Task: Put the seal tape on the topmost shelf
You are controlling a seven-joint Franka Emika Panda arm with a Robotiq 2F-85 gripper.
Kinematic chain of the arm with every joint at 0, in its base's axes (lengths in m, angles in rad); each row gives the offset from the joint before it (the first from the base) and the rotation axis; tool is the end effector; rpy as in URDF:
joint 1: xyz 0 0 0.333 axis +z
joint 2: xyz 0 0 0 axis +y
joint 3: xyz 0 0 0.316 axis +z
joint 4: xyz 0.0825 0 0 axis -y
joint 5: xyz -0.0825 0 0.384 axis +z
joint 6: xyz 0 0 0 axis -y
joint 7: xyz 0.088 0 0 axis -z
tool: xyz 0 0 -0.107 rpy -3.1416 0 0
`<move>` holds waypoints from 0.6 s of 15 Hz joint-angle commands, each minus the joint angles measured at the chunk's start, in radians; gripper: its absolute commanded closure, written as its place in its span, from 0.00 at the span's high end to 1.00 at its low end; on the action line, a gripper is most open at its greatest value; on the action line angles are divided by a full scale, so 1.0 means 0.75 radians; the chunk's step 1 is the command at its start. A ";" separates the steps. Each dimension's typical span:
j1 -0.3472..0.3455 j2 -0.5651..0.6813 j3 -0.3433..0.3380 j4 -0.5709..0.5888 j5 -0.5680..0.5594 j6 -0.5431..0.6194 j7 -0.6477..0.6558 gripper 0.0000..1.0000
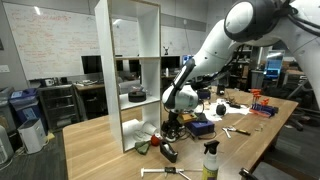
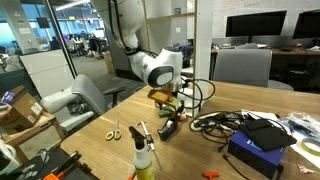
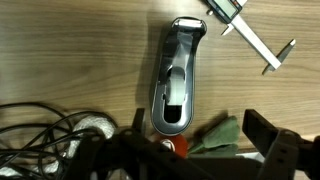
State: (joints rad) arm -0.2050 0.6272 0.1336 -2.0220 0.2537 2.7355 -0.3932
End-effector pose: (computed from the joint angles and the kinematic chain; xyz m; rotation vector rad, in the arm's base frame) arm 0.6008 -0.0531 0.1438 -2.9715 -0.0949 -0.1852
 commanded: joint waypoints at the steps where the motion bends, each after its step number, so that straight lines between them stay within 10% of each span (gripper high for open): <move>1: -0.045 0.140 0.049 0.140 -0.031 -0.017 -0.013 1.00; 9: -0.065 0.360 0.103 0.308 -0.058 -0.031 -0.010 1.00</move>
State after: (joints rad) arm -0.2319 0.8263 0.1842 -1.8709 0.2377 2.7338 -0.3942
